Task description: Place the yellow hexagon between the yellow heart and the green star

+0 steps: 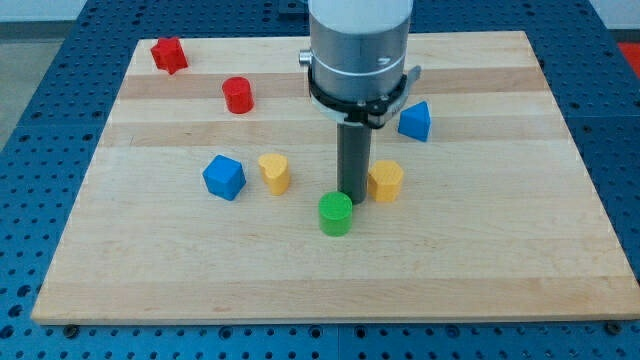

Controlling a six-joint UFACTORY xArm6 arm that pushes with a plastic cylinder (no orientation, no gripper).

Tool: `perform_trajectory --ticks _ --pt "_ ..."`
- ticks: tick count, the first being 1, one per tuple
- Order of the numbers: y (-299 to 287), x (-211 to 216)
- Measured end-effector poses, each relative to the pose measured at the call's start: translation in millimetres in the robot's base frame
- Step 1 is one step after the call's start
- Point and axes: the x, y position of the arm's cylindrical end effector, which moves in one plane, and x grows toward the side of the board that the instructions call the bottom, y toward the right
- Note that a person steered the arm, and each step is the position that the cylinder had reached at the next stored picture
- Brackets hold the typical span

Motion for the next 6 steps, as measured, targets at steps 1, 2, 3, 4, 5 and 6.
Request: perform_trajectory --ticks 1,2,3,4,5,6 --pt "2 15" --pt "12 28" --pt "27 34" --pt "41 35" --pt "51 35" --pt "52 34"
